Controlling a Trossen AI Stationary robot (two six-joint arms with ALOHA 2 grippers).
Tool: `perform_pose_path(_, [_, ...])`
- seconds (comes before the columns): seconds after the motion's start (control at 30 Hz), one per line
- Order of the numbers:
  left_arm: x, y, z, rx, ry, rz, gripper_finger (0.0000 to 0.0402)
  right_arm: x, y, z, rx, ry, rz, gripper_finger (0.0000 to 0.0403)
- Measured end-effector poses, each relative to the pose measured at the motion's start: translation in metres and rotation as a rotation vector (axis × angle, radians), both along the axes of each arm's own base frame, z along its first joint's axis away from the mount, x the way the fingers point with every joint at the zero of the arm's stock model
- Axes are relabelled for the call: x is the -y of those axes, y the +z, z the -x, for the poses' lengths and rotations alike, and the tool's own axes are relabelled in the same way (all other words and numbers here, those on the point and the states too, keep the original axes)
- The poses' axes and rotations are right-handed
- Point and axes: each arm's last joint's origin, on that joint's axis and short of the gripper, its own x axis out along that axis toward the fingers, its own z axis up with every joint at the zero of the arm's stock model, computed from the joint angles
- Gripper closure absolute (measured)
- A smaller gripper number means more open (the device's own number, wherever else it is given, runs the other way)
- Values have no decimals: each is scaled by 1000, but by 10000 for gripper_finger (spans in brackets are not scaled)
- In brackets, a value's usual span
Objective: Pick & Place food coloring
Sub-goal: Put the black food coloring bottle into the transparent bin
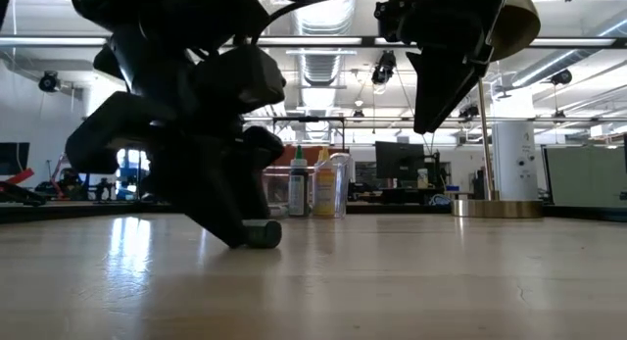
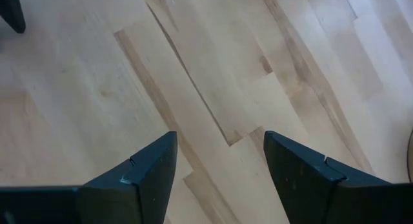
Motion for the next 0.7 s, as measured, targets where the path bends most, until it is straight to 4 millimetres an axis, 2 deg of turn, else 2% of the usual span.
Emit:
perform_pose_path(0.23, [-7,8,4,-27,58,19,371,1,-1,-1,-15,25,13,180])
perform_pose_path(0.3, [-15,15,6,-44,104,-15,374,2,-2,-1,-20,28,16,180])
perform_pose_path(0.4, [-34,42,11,-33,185,-67,374,3,-3,-1,-22,23,16,180])
perform_pose_path(0.53, [-66,89,21,7,268,-156,374,3,-3,-1,-27,39,21,180])
perform_pose_path(0.6, [-88,112,27,48,348,-255,374,4,-5,-1,-31,37,24,180])
perform_pose_path(0.7, [-128,139,35,118,569,-334,374,5,-6,-2,-24,31,29,180])
